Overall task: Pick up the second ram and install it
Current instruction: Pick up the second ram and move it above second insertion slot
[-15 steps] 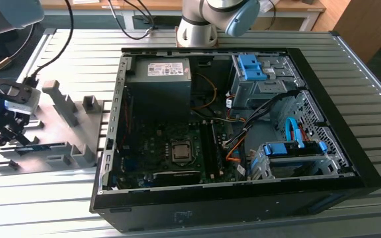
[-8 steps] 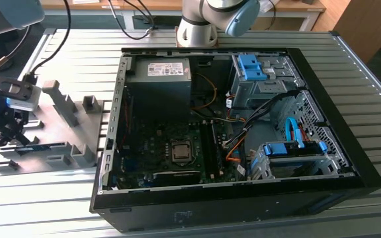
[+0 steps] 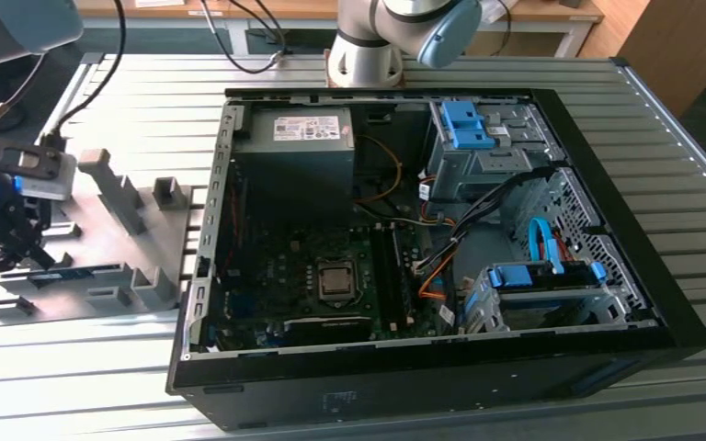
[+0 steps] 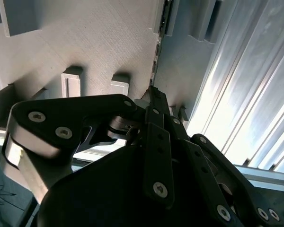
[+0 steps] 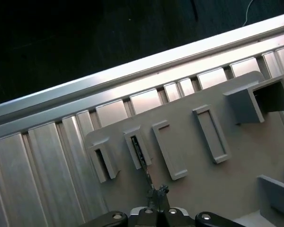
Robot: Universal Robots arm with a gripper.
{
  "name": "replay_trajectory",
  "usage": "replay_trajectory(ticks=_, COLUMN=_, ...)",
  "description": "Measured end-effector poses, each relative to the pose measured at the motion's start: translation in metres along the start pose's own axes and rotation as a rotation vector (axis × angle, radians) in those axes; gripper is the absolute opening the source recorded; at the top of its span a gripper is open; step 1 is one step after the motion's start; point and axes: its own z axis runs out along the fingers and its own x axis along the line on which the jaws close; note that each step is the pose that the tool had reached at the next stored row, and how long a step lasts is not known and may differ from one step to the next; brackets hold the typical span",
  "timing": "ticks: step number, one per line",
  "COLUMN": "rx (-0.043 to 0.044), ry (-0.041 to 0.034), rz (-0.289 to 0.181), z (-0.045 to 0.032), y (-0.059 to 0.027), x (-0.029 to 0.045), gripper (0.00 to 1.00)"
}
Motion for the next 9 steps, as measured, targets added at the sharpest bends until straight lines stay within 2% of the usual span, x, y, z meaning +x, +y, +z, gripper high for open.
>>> replay_trajectory(ticks=9, rx=-0.0024, ry=0.0022, rz=-0.097, z=0.0, y=0.0, x=0.0, gripper=0.1)
